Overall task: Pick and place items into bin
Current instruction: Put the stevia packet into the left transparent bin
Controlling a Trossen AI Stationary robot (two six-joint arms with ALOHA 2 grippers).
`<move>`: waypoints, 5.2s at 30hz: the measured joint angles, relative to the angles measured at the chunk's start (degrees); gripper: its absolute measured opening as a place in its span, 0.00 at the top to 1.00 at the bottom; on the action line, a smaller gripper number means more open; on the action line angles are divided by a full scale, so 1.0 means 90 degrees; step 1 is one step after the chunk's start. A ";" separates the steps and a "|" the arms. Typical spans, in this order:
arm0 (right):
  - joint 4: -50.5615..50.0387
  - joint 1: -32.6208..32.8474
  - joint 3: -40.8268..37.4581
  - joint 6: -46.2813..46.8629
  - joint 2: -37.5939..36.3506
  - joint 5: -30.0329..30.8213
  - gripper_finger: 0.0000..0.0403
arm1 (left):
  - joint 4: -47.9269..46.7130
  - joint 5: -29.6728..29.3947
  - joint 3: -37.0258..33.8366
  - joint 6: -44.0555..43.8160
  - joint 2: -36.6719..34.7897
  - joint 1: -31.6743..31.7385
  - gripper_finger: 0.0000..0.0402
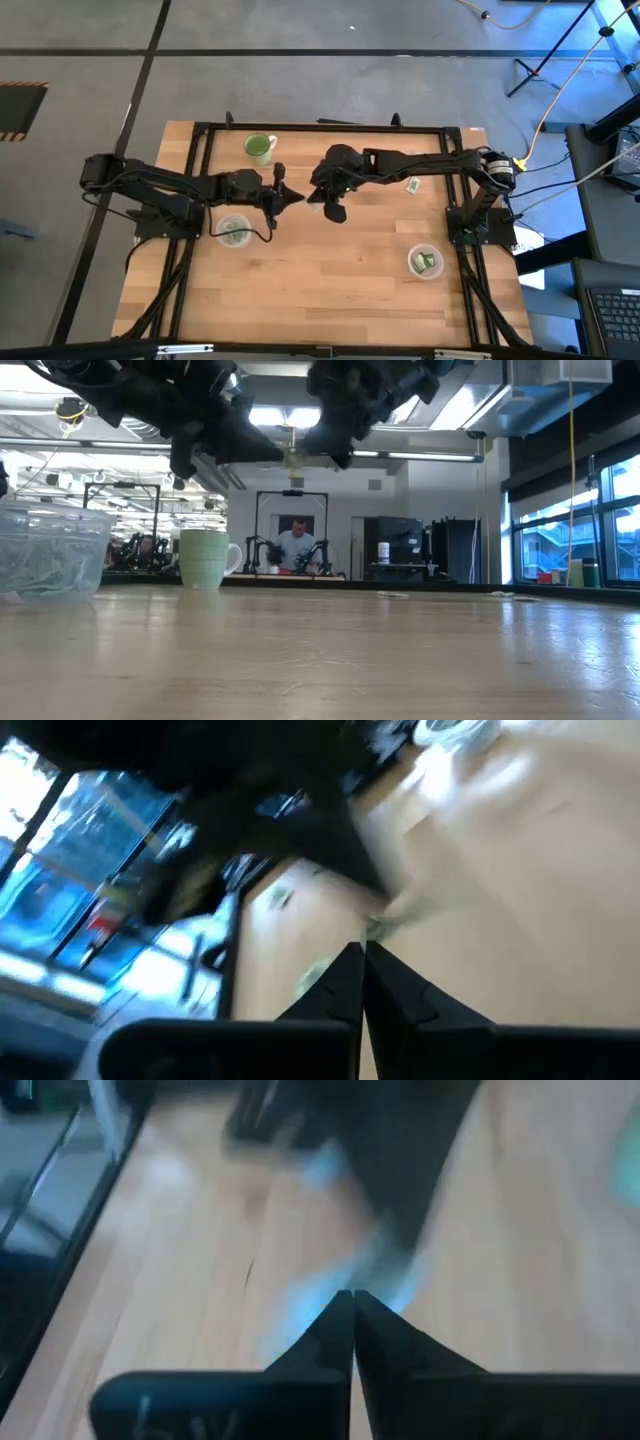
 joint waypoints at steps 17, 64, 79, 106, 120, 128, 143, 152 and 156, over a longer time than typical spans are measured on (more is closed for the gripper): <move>-0.2354 -0.0467 -0.0018 0.0274 -0.0084 0.1848 0.79 | -0.4534 -0.0751 0.1058 -0.1835 -0.1179 -0.0072 0.99; -0.1950 -0.1526 -0.0048 0.1140 0.0662 0.3693 0.44 | -1.0010 -0.0352 0.1846 -0.6550 -0.1170 -0.1737 0.80; -0.2759 -0.1999 -0.0048 0.2239 0.0662 0.3703 0.53 | -0.8144 -0.0626 0.2001 -0.5813 -0.2610 -0.1460 0.80; -0.3613 -0.1746 -0.0050 0.2658 0.1490 0.3559 0.59 | -0.7829 -0.0501 0.2004 -0.5091 -0.2889 -0.1030 0.82; -0.3441 -0.1744 -0.0052 0.2769 0.1556 0.3359 0.65 | -0.7862 -0.0504 0.2004 -0.5092 -0.2889 -0.1030 0.82; -0.3039 -0.1744 -0.0341 0.2799 0.1585 0.3023 0.66 | -0.7878 -0.0493 0.2004 -0.5093 -0.2889 -0.1030 0.82; -0.2608 -0.1751 -0.0739 0.2575 0.1565 0.2940 0.90 | -0.7878 -0.0510 0.2004 -0.5044 -0.2889 -0.1032 0.82; -0.3001 -0.1739 -0.0469 0.2156 0.1570 0.2947 0.99 | -0.7610 -0.0700 0.2004 -0.5047 -0.2889 -0.1007 0.82; -0.3601 -0.1677 -0.0234 0.1986 0.1488 0.2915 0.99 | -0.7190 -0.0896 0.2004 -0.5115 -0.2823 -0.0868 0.82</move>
